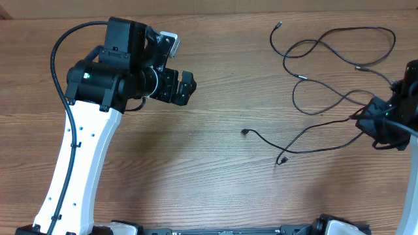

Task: Untangle cables

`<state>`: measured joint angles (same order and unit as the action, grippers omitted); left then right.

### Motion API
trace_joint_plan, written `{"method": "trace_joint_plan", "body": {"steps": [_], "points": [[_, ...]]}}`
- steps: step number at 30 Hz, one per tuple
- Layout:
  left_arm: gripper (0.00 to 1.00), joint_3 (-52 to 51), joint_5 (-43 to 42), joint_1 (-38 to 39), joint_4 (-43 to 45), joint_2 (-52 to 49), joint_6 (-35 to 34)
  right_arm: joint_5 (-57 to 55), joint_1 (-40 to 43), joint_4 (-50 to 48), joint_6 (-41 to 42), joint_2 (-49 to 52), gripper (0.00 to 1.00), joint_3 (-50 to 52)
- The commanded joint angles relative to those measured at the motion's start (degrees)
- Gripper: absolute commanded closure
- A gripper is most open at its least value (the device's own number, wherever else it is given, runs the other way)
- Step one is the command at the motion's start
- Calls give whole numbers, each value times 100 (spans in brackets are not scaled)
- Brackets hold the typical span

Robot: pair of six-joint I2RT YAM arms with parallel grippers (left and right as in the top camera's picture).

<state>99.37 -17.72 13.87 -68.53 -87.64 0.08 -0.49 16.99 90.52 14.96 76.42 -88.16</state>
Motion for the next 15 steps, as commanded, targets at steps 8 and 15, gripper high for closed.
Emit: {"method": "trace_joint_plan", "body": {"steps": [8,15], "points": [[0,0,35,-9,2,76,-50,-216,785,-129,42,431,93,-24],[0,0,33,-9,4,76,-52,-334,1115,-254,46,581,93,-20]]}}
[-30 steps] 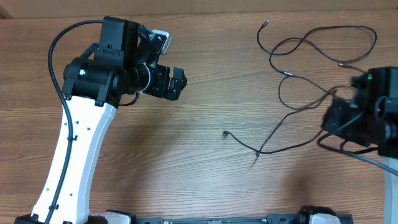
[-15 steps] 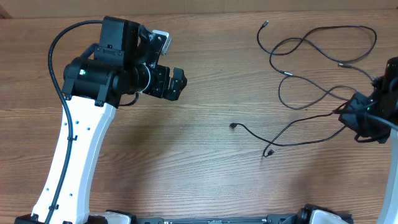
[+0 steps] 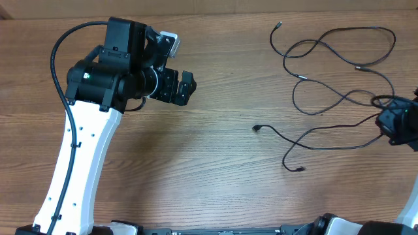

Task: Untangle cables

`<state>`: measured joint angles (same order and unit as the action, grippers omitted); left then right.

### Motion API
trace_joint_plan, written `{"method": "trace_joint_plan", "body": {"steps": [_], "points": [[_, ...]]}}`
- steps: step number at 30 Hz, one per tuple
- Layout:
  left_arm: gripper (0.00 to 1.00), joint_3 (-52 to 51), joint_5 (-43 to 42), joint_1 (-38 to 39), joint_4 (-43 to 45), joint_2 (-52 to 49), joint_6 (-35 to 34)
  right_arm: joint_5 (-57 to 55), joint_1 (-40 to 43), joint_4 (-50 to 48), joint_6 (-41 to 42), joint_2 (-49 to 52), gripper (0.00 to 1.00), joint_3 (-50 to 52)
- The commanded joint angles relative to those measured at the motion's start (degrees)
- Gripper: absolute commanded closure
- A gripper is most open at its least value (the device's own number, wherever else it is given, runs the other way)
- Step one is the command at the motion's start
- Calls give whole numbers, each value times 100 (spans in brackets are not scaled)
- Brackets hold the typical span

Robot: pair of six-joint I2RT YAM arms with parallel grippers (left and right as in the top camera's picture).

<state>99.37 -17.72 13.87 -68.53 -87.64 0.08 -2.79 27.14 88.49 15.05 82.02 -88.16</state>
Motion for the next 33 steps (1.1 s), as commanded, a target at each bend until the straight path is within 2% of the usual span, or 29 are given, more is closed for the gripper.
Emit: {"method": "trace_joint_plan", "body": {"steps": [1,2,3,4,6,9,10,13,17,23,29,33], "points": [[0,0,33,-9,4,76,-50,-105,122,-74,37,31,92,-20],[1,0,33,-9,2,76,-52,-105,142,-107,37,37,87,-20],[0,0,33,-9,2,76,-50,-107,151,-142,37,39,76,-20],[0,0,33,-9,0,76,-50,-107,155,-184,37,42,69,-20],[1,0,33,-9,-2,76,-50,-107,155,-251,37,42,64,-20],[0,0,33,-9,-2,76,-52,-103,155,-334,39,42,31,-20],[0,0,33,-9,-4,76,-52,-103,155,-356,42,42,25,-20],[1,0,33,-9,-22,76,-52,-96,153,-358,146,42,18,-20],[0,0,31,-9,-17,76,-52,426,149,-315,142,42,9,-20],[0,0,26,-9,-17,76,-57,1987,11,-313,118,42,9,181],[1,0,28,-9,-22,76,-149,2090,-686,-813,125,42,9,896],[1,0,28,-9,-22,76,-164,2090,-1272,-1311,330,46,16,1558]]}}
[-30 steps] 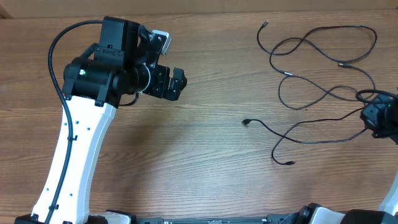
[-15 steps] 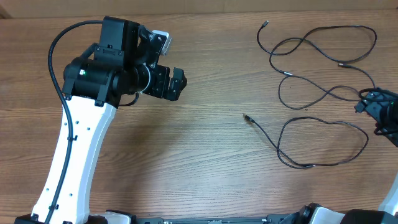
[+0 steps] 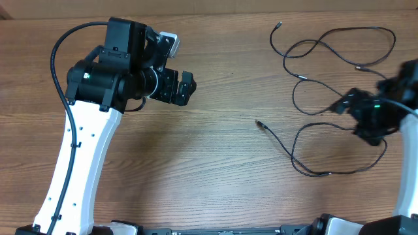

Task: Untangle cables

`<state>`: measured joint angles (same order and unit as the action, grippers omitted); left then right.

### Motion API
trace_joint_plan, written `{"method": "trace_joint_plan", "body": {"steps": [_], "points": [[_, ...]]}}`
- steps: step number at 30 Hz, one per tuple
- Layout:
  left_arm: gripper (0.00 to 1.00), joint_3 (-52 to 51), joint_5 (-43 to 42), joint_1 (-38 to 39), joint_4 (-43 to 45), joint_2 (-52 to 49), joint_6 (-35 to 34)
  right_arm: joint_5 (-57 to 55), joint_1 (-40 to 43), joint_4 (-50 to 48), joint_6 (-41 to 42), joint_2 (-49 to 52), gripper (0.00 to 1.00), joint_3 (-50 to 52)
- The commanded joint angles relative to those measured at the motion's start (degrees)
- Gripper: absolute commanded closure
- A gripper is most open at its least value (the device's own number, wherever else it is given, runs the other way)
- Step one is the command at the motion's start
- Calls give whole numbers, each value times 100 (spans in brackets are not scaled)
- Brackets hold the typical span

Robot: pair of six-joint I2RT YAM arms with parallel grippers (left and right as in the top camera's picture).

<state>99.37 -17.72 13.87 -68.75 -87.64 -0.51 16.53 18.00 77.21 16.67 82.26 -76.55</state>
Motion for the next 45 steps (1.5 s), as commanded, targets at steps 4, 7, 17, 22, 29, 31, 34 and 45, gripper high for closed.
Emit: {"method": "trace_joint_plan", "body": {"steps": [4,7,17,22,29,31,34,45], "points": [[0,0,28,-9,0,76,-105,160,-890,-688,737,22,18,1069],[0,0,28,-9,0,76,-107,155,-1366,-1102,675,24,14,1530],[0,0,28,-9,4,76,-125,-415,-2704,-2330,367,240,15,2100],[1,0,31,-9,2,76,-125,-1141,-2933,-2876,299,568,24,2103],[0,0,31,-9,2,76,-122,-1108,-2968,-2887,-227,994,24,2103],[0,0,31,-9,15,76,-125,-1078,-2968,-2835,-363,1075,28,2103],[0,0,31,-9,28,76,-125,-1051,-2968,-2651,-647,1222,32,2103],[1,0,31,-9,2,76,-122,-1143,-2966,-2577,-647,1659,68,2107]]}}
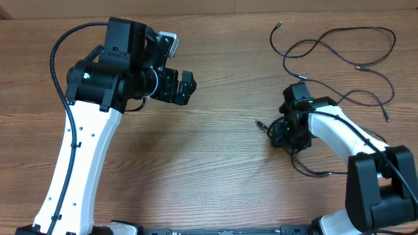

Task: Untangle cables

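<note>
Thin black cables (339, 40) lie in crossing loops at the table's back right, with plug ends at the far back and right. A lower cable (320, 173) runs from its plug end (258, 122) under my right gripper and curls toward the front. My right gripper (282, 135) points down onto that cable just behind the plug end; its fingers are a dark mass, so their state is unclear. My left gripper (187, 88) hangs open and empty over bare table at the left, far from the cables.
The wooden table (215, 170) fills the view. The left arm's white link (75, 163) crosses the left side from the front edge. The right arm's white link (339, 130) reaches in from the front right corner, over part of the lower cable.
My right gripper has gone from the right side near the loops to the left, down onto the lower cable close to its plug end. That plug end lies where it did. The left arm is unmoved.
My right gripper was first at the right edge, where the cables meet. Half a second later it was farther right and the lower cable's ends had shifted right. Then it sat nearer the middle, the lower cable curled into a front loop. Now it is on that cable.
</note>
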`<state>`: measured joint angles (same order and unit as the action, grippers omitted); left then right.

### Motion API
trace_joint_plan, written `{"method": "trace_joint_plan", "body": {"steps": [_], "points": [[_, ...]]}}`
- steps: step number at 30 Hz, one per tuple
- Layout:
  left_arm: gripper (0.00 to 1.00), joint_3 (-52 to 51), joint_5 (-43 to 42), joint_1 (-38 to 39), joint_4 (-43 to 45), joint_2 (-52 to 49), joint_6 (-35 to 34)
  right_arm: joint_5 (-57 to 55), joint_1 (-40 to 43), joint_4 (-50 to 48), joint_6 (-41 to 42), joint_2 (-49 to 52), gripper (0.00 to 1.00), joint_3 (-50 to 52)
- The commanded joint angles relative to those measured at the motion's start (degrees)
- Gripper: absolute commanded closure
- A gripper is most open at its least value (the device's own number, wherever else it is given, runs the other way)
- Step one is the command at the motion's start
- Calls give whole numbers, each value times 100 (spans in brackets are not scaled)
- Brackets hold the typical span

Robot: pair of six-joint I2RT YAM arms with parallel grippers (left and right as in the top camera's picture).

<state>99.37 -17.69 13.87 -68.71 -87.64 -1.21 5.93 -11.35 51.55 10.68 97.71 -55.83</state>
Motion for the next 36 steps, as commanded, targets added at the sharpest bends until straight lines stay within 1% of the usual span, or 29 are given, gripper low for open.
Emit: {"method": "trace_joint_plan", "body": {"steps": [1,6,7,8,9,13,14,18,23,25,26,27,28,29,31,33,36], "points": [[0,0,28,-9,-9,76,-52,-103,-31,7,-26,118,73,35],[0,0,31,-9,-4,76,-52,-138,-15,208,-11,111,76,26],[0,0,28,-9,0,76,-52,-205,-15,286,-9,109,80,11],[1,0,28,-9,4,76,-52,-282,-15,372,-2,107,87,-17],[0,0,28,-9,7,76,-52,-339,-15,446,46,105,92,-52],[0,0,28,-9,33,76,-52,-584,-15,896,402,98,94,-337],[0,0,28,-9,37,76,-52,-627,-15,1014,435,98,96,-420],[1,0,31,-9,37,76,-52,-632,-15,1561,450,74,96,-879],[0,0,28,-9,44,76,-52,-629,-15,1810,450,-24,84,-1093],[0,0,31,-9,44,76,-52,-588,-15,1827,448,-52,77,-1095],[0,0,31,-9,44,76,-52,-562,-15,1827,448,-52,69,-1095],[1,0,31,-9,44,76,-52,-535,-15,1836,450,-52,57,-1095],[0,0,31,-9,44,76,-52,-520,-15,1840,452,-52,38,-1095],[0,0,31,-9,42,76,-52,-522,-15,1840,452,-52,0,-1095],[0,0,31,-9,42,76,-52,-535,-15,1805,531,-52,0,-1095],[1,0,31,-9,42,76,-52,-684,7,1681,885,-52,0,-1095],[0,0,28,-9,37,76,-52,-695,192,1486,1147,-52,0,-1095]]}}
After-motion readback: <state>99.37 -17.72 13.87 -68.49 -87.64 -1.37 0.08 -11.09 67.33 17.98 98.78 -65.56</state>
